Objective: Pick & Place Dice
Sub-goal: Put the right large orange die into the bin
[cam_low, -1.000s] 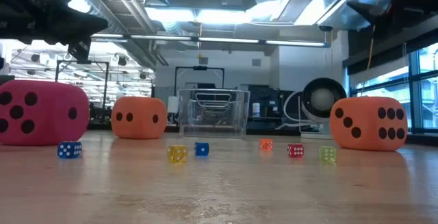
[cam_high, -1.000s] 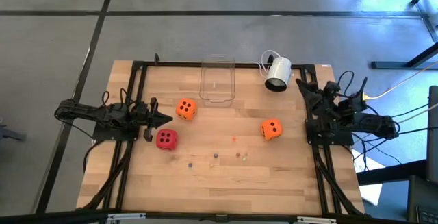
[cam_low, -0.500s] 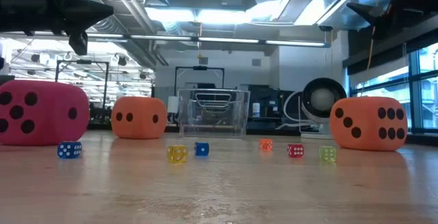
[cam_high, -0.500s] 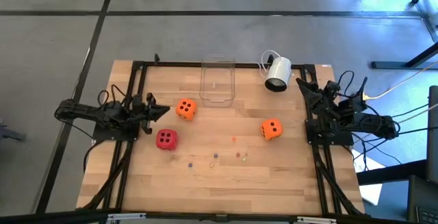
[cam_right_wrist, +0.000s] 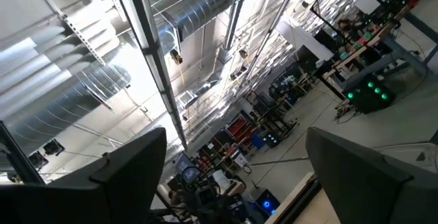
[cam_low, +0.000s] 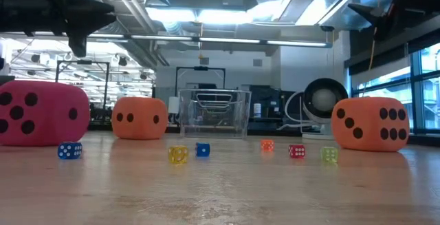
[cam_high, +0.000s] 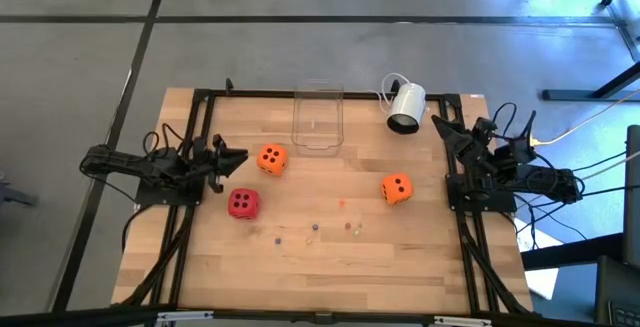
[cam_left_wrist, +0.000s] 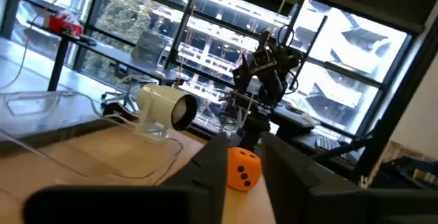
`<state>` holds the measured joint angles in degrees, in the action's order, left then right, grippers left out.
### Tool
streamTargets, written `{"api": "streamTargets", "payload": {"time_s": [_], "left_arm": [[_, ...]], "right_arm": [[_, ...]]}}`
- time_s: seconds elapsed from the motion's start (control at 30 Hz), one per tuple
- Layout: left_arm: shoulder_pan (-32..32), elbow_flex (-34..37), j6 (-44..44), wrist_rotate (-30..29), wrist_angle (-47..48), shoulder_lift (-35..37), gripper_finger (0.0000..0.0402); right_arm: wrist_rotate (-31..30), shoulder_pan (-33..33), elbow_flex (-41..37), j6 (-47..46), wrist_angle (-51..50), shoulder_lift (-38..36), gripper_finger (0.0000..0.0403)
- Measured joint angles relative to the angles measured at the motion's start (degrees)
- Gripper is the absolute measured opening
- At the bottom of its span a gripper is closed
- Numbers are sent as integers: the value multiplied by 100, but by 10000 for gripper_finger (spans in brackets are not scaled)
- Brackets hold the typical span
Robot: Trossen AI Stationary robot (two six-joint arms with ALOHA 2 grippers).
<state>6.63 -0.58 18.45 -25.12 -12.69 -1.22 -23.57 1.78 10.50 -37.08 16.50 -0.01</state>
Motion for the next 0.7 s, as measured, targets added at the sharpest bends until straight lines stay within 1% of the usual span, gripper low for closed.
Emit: {"api": "streamTargets", "payload": {"time_s": [0.13,0.37,0.53,0.7], "left_arm": [[0,0,324,-96,-2,-1,150],[0,0,344,-85,-2,0,236],[0,0,342,-83,-2,-1,285],[0,0,340,-81,0,-1,321]], "right_arm": [[0,0,0,3,-63,0,350],[0,0,0,3,-153,0,350],[2,0,0,5,-155,0,350],[1,0,1,5,-157,0,350]]}}
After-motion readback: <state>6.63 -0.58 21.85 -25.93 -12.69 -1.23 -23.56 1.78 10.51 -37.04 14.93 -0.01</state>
